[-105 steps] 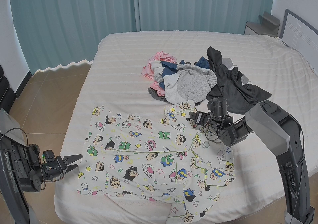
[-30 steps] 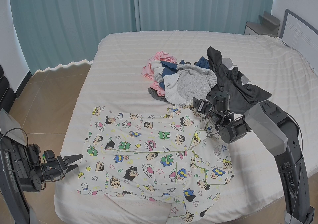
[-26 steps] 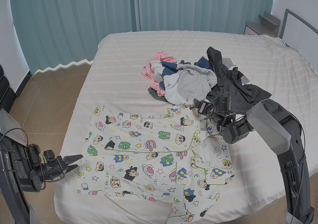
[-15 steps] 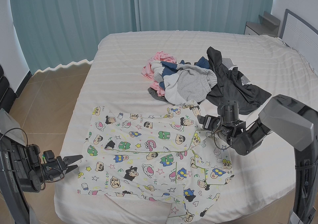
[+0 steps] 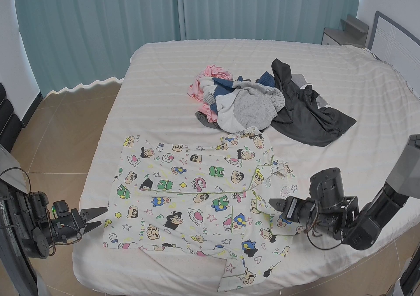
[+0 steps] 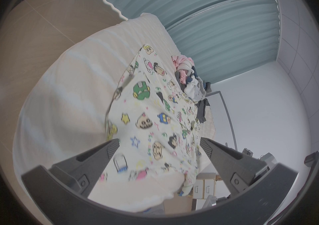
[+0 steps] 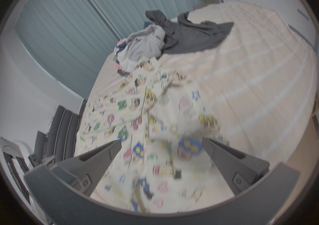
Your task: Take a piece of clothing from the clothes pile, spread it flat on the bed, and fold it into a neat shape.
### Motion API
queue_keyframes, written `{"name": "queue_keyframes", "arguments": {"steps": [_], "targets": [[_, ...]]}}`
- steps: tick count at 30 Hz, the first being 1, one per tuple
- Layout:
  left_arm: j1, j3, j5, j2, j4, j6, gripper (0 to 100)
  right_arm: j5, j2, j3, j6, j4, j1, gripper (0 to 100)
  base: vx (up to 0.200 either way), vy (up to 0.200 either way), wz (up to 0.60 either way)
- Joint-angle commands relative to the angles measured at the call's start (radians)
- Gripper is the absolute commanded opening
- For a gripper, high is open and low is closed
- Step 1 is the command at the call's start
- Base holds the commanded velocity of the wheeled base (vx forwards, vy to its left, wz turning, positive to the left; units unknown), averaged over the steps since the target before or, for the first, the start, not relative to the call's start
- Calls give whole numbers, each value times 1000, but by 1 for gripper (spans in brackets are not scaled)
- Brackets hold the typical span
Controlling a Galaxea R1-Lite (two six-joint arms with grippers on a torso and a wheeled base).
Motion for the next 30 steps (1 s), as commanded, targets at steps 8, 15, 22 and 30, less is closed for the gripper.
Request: {"name": "queue_keyframes", "arguments": {"steps": [8, 15, 22, 30], "targets": [[49, 129, 7, -117, -13, -35, 100, 11, -17, 138, 94, -1, 153, 100, -200, 0, 0], [58, 129, 3, -79, -17, -29, 100, 6, 89, 176, 140, -8, 181, 100, -29, 0, 0], [58, 129, -2, -51, -17, -21, 100, 37, 159, 195, 117, -120, 190, 100, 0, 0, 0], [57, 124, -5, 3, -17, 29, 100, 77, 287, 167, 54, -223, 214, 100, 0, 0, 0]]}}
